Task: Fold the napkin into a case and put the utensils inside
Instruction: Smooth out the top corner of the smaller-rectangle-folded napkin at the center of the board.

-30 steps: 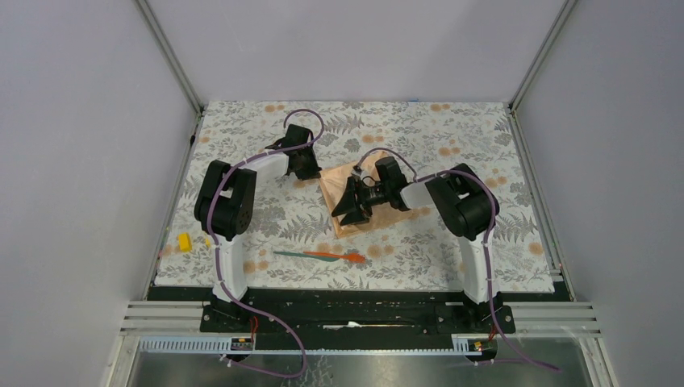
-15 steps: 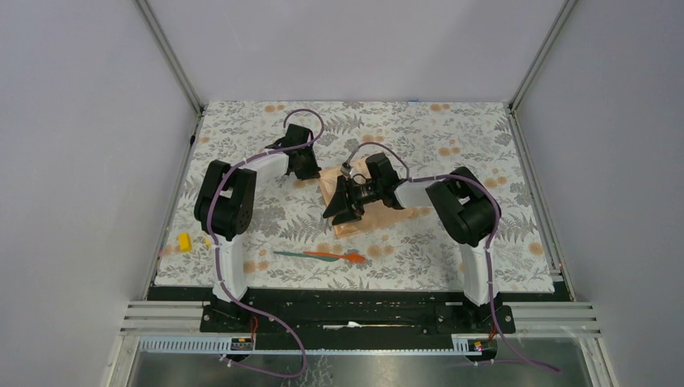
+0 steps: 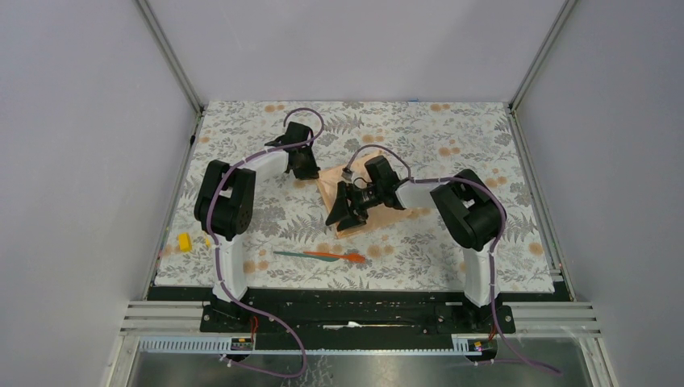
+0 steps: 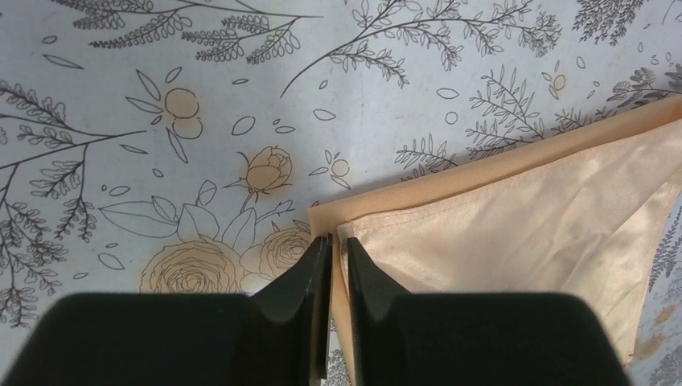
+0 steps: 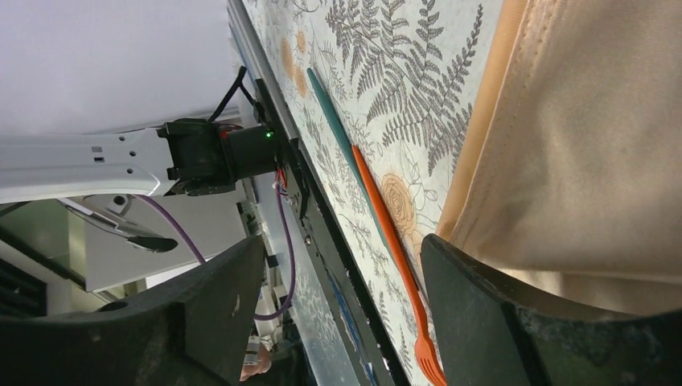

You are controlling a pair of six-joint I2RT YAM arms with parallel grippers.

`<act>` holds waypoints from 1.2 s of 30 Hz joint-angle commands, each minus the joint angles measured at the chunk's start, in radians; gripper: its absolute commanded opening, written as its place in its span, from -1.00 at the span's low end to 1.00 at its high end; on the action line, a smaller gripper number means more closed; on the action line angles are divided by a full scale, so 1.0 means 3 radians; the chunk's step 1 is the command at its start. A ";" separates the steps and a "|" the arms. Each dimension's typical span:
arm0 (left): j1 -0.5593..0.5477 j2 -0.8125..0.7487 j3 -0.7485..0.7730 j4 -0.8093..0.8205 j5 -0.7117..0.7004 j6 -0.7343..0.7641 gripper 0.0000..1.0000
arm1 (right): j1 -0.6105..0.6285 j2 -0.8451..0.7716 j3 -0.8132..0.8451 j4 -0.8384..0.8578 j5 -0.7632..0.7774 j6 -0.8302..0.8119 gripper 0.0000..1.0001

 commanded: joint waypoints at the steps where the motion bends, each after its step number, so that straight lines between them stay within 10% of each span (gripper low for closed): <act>1: 0.0024 -0.0174 0.0164 -0.0137 -0.0097 0.0073 -0.54 | 0.0011 -0.0323 0.0163 -0.0511 0.0177 -0.0451 0.57; 9: 0.0028 -0.0583 -0.0044 -0.0253 -0.0067 0.0037 0.19 | 0.0013 -0.0308 0.0397 -0.1024 0.0615 -0.0703 0.43; 36: 0.0042 -0.0303 -0.0399 0.0171 0.0252 -0.0176 -0.15 | 0.0265 0.0061 0.0794 -0.1503 0.1488 -0.1091 -0.41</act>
